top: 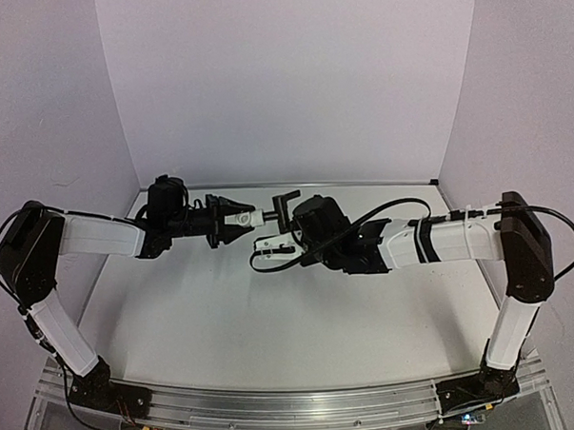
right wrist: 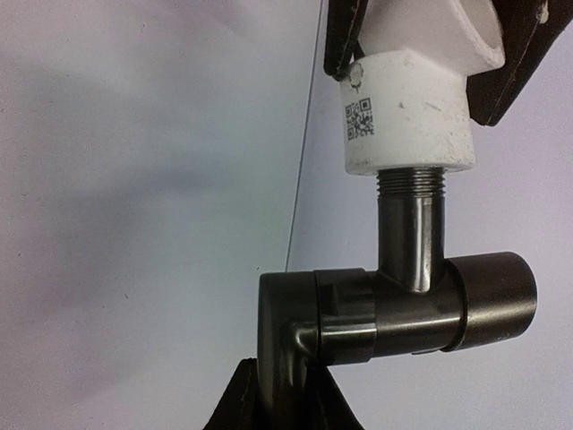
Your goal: Install the water faucets
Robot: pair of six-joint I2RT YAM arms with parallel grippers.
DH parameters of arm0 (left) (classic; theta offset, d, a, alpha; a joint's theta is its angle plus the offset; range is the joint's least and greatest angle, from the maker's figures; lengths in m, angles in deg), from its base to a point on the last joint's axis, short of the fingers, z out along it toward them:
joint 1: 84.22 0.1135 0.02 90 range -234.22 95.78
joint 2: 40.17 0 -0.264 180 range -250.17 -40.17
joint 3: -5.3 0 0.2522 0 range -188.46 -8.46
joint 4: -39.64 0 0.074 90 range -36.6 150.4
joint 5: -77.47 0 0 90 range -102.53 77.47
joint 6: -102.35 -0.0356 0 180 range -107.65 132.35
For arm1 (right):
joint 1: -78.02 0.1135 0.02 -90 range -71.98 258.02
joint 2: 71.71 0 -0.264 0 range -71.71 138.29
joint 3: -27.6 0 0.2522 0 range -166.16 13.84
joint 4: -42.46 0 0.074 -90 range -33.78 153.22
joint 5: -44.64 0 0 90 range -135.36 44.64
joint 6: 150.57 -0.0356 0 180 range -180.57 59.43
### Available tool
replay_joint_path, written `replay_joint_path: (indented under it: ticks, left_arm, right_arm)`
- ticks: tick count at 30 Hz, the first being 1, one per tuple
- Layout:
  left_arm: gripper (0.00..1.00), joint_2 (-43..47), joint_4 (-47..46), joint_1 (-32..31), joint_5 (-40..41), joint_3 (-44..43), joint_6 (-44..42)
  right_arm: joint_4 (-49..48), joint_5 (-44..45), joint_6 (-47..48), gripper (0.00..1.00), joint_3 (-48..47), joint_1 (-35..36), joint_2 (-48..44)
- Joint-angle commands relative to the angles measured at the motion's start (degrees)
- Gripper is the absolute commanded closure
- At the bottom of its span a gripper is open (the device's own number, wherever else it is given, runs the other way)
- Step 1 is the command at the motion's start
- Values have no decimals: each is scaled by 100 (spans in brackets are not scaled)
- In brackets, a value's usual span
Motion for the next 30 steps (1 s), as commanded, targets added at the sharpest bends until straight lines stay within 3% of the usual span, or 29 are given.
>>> replay_joint_path:
  ticks: [1,9,16,24,30]
  left_arm:
    - [72,41,-30,-16,58,-421,-519]
    - [90,21,1456,-12,165,-1171,-2465]
    - [100,103,2246,-40,172,-1550,-4453]
    - [100,645,2224,-149,-116,-1465,-6168]
    - [100,1359,1102,-171,-468,-775,-7013]
  right_arm:
    - [111,-357,-1063,100,-497,43,-79]
    - [1375,-2277,-2699,100,-930,34,-250]
    - [1614,-4338,-3828,100,-1008,-246,-668]
    - [1546,-7888,-5250,100,-1204,-1107,-891]
    - [1496,-9902,-5998,100,-1533,-1191,-744]
